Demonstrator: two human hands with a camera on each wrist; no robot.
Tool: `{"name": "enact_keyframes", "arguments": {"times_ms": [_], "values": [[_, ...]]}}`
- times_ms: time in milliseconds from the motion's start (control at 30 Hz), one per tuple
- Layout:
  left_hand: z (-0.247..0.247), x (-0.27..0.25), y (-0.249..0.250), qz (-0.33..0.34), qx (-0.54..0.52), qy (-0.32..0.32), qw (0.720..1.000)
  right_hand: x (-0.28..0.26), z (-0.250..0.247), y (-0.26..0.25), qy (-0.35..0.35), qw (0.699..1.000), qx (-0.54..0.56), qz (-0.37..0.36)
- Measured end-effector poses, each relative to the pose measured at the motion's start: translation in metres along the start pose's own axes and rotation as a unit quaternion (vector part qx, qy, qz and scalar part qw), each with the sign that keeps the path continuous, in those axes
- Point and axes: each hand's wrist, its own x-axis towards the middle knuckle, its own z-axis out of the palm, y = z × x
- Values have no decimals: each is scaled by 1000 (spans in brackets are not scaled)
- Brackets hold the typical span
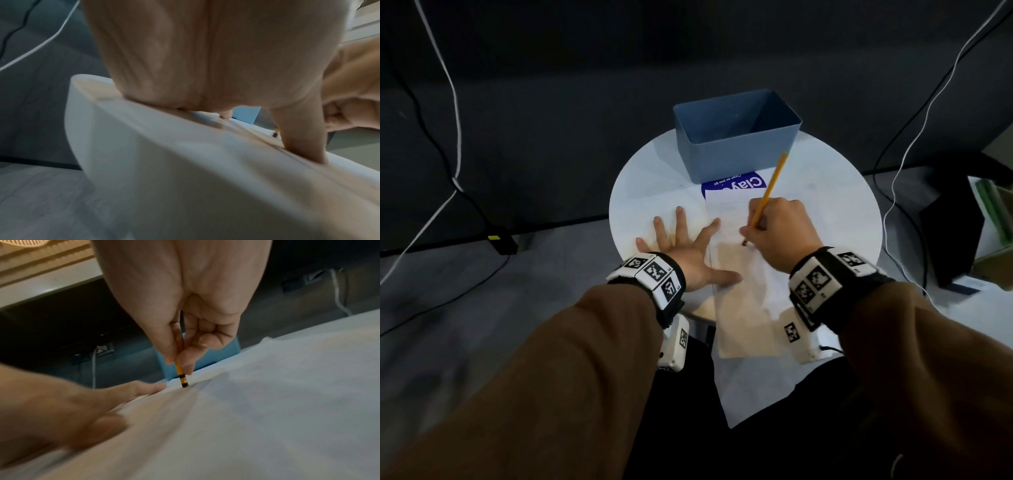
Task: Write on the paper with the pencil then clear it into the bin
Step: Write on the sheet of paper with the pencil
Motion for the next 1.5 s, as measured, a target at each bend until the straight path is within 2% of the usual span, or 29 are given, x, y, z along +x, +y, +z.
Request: {"name": "enact_keyframes", "arguments": {"times_ms": [133, 333, 533, 700, 833, 1067, 1200, 1300, 1500], "values": [[-1, -1, 1, 0, -3, -4, 1000, 1, -17, 15, 26, 999, 10, 39], [1, -1, 1, -2, 8, 1, 1000, 0, 2, 2, 11, 1000, 26, -1], [0, 0, 0, -1, -1, -3, 1000, -1, -19, 23, 43, 997, 5, 61], [0, -1, 2, -5, 3, 0, 1000, 1, 0, 1, 32, 998, 49, 13], [0, 1, 2, -10, 18, 0, 1000, -3, 13, -5, 35, 999, 32, -6], [-1, 0, 0, -3, 3, -6, 1000, 0, -20, 19, 59, 996, -16, 63], [-1, -1, 1, -4, 10, -4, 1000, -2, -9, 1, 23, 999, 42, 23], [-1, -1, 2, -9, 17, -4, 1000, -2, 4, -9, -17, 1000, 18, -12], [-3, -3, 1, -2, 8, -6, 1000, 3, -17, 16, 27, 998, -16, 51]]}}
